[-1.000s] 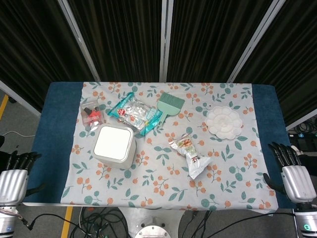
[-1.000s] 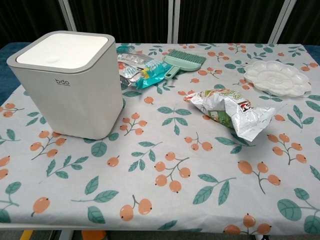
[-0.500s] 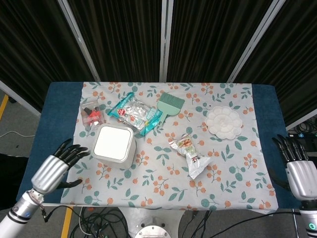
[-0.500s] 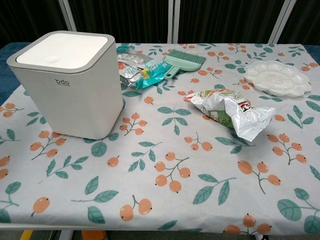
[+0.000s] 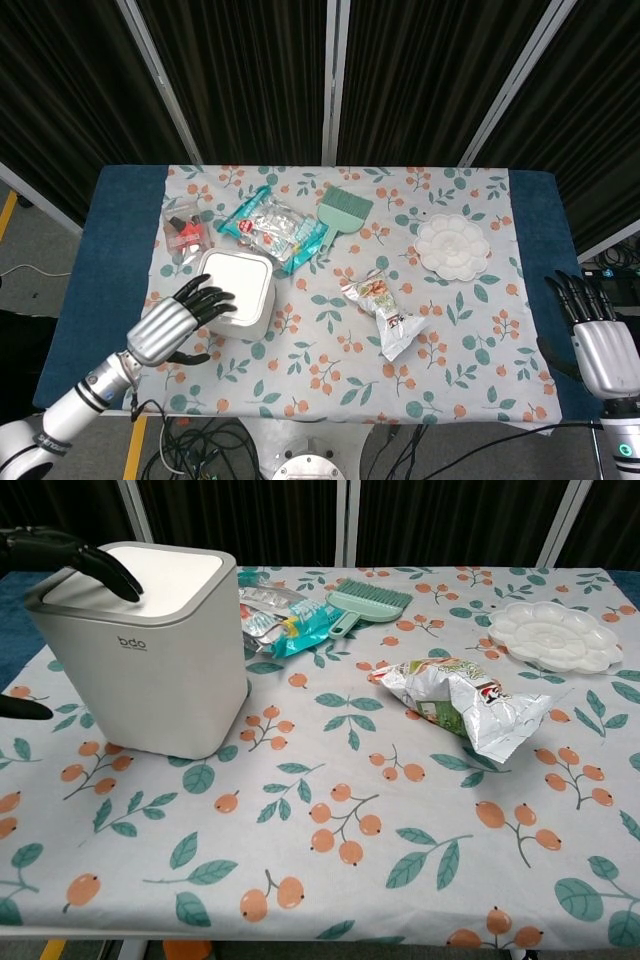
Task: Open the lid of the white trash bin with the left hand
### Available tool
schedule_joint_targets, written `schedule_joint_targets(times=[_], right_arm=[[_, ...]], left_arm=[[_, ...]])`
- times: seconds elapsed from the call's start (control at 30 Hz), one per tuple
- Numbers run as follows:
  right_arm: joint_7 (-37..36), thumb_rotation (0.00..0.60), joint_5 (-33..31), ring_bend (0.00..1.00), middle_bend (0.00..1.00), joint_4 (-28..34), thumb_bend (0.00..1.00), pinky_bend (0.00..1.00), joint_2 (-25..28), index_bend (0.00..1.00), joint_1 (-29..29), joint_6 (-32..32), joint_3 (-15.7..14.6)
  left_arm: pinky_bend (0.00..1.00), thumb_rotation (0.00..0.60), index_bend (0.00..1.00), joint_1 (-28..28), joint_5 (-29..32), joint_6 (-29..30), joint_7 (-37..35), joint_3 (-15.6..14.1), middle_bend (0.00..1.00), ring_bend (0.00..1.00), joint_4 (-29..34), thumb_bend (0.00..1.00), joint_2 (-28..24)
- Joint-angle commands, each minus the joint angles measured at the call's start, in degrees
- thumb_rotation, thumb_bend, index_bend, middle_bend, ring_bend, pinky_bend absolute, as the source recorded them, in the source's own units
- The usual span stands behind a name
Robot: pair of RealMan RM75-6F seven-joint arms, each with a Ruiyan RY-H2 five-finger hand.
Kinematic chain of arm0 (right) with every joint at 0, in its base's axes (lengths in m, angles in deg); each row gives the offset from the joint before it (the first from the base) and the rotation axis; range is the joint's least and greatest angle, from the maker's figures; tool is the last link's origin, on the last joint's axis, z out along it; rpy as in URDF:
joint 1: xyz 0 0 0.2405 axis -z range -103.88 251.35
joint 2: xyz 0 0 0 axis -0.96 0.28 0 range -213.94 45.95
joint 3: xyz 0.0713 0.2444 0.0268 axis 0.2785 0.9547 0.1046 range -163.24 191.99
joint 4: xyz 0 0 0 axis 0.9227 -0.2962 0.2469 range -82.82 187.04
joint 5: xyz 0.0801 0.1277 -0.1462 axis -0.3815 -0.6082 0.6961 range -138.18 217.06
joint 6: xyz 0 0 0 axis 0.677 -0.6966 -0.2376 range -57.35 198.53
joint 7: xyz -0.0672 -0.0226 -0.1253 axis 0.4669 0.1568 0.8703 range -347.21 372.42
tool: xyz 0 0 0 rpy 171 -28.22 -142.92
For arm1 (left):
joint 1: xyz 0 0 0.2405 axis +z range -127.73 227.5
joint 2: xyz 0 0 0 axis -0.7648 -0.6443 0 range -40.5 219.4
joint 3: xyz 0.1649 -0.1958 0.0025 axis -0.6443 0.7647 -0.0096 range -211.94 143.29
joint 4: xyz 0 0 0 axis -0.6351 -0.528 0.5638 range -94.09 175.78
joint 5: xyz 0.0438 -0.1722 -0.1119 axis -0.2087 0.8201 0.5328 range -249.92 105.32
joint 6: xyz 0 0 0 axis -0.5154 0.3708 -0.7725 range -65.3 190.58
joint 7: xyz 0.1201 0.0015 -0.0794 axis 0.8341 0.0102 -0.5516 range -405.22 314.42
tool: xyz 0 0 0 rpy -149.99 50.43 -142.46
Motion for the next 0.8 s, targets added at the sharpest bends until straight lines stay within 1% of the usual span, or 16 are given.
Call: schedule_joint_targets(times=[0.03, 0.13, 0.23, 0.47, 0.57, 0.67, 0.8], right_arm=[[-0.3, 0.6, 0.0, 0.0, 0.02, -0.3, 0.25, 0.0, -0.2, 0.0, 0.1, 0.0, -0.1], [-0.7, 0.6, 0.0, 0.0, 0.02, -0.6, 0.25, 0.0, -0.3, 0.0, 0.1, -0.1, -0.1], [-1.0, 0.6, 0.3, 0.0, 0.02, -0.9, 0.25, 0.0, -0.5, 0.0, 0.4, -0.6, -0.2], [-1.9, 0.6, 0.6, 0.0, 0.02, -1.7, 0.25, 0.0, -0.8, 0.0, 0.6, -1.0, -0.4], [-2.3, 0.6, 0.6, 0.0, 0.02, -2.0, 0.25, 0.0, -0.8, 0.0, 0.7, -1.1, -0.4], [-3.0, 0.6, 0.6, 0.0, 0.02, -2.4, 0.25, 0.0, -1.0, 0.0, 0.8, -1.1, -0.6], [-4.0, 0.6, 0.3, 0.0, 0.02, -3.3, 0.25, 0.0, -1.5, 0.0, 0.6, -0.4, -0.7]], left_arm=[[0.0, 0.6, 0.22, -1.0, 1.3, -1.5, -0.5, -1.0, 0.18, 0.15, -0.8, 0.0, 0.7], [0.0, 0.6, 0.22, -0.3, 1.6, 1.3, 1.2, -0.5, 0.18, 0.15, -0.7, 0.0, 0.5], [0.0, 0.6, 0.22, 1.5, 1.9, 6.4, 2.6, 0.4, 0.18, 0.15, 0.4, 0.0, -0.5], [0.0, 0.6, 0.22, 6.4, 3.5, 16.9, 2.2, 1.6, 0.18, 0.15, 2.5, 0.0, -4.1], [0.0, 0.6, 0.22, 9.1, 6.2, 20.2, 1.8, 1.9, 0.18, 0.15, 2.2, 0.0, -5.2], [0.0, 0.6, 0.22, 11.8, 9.6, 21.8, 1.5, 1.3, 0.18, 0.15, 1.3, 0.0, -6.1], [0.0, 0.6, 0.22, 15.9, 14.8, 23.4, 2.9, 0.5, 0.18, 0.15, -0.5, 0.0, -6.6]])
